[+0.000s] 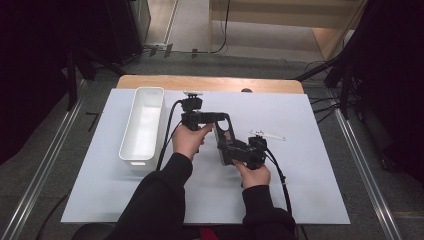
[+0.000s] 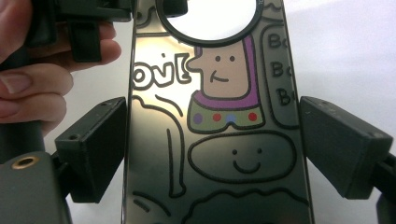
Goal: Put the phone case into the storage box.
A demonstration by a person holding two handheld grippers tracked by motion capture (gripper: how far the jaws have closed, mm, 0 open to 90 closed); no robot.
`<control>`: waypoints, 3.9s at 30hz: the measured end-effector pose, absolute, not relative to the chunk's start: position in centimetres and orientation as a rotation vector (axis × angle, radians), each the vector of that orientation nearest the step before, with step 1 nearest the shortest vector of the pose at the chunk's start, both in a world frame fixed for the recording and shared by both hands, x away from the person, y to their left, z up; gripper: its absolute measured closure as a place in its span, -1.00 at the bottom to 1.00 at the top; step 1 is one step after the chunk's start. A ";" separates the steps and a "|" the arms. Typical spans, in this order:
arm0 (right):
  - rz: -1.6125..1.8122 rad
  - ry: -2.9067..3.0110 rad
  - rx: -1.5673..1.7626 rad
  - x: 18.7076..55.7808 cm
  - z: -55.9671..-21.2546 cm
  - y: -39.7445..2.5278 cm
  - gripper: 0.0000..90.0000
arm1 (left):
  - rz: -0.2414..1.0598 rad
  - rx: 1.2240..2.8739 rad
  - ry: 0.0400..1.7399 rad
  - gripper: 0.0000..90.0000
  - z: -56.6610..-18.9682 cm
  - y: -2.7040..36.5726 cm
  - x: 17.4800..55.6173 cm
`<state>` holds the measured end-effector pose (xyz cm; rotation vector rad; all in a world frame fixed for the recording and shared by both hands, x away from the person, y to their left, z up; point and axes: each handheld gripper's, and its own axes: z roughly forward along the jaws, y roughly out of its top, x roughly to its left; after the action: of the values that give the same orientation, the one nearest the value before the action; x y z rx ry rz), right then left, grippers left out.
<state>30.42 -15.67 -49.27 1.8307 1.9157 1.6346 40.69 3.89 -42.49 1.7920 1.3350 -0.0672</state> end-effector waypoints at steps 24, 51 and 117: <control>1.684 1.865 1.842 30.1 -49.3 -15.5 -0.76 | -0.067 1.721 1.339 0.35 -42.6 3.5 40.2; 1.677 1.878 1.836 30.1 -49.5 -15.0 -0.76 | -0.150 1.681 1.347 0.67 -42.6 3.9 40.3; 1.502 2.214 1.802 31.9 -48.1 -16.3 -1.00 | -0.173 1.799 1.233 0.76 -40.7 4.8 39.9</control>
<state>31.87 -16.27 -48.13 1.8024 2.2140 1.5015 39.95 4.78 -40.68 1.7991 1.2330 -0.1731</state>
